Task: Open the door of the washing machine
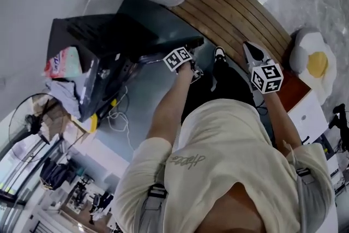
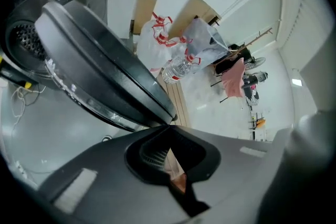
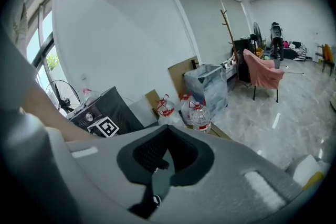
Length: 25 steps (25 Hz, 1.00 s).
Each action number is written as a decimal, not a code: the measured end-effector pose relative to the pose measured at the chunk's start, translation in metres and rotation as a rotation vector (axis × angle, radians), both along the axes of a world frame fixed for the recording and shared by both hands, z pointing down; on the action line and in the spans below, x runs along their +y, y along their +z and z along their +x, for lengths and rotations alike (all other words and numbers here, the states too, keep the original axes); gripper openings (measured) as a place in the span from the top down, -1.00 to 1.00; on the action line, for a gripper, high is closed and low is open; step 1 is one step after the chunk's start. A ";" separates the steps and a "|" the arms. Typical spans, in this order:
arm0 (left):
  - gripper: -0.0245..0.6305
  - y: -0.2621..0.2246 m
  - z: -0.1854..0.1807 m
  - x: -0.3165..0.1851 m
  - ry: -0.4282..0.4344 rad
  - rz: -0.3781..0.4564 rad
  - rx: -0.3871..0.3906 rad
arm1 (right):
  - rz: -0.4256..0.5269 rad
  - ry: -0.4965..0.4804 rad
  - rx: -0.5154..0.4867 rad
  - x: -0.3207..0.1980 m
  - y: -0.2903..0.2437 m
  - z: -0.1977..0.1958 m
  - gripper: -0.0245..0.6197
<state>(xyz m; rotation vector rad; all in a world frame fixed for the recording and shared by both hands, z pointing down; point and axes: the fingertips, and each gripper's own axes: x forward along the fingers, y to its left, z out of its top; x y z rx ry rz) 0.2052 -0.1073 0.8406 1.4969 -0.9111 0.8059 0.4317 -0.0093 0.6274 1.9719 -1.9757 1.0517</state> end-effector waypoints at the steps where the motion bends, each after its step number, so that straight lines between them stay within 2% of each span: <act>1: 0.87 -0.001 0.003 -0.008 0.033 0.013 -0.003 | 0.000 -0.012 -0.001 -0.005 0.001 0.001 0.92; 4: 0.87 -0.005 0.007 -0.029 0.138 0.055 -0.028 | -0.005 -0.031 -0.011 -0.015 0.002 0.002 0.92; 6: 0.87 -0.008 0.009 -0.043 0.170 0.077 -0.029 | -0.008 -0.036 -0.018 -0.019 0.003 0.004 0.92; 10: 0.87 -0.015 0.015 -0.070 0.181 0.110 -0.017 | -0.017 -0.056 -0.021 -0.022 0.002 0.011 0.92; 16: 0.87 -0.025 0.011 -0.107 0.174 0.180 -0.058 | -0.048 -0.059 -0.033 -0.024 0.014 0.023 0.92; 21: 0.87 -0.027 0.012 -0.107 0.238 0.175 -0.071 | -0.060 -0.074 -0.043 -0.026 0.019 0.024 0.92; 25: 0.87 -0.029 0.010 -0.099 0.256 0.184 -0.076 | -0.052 -0.093 -0.049 -0.031 0.017 0.021 0.92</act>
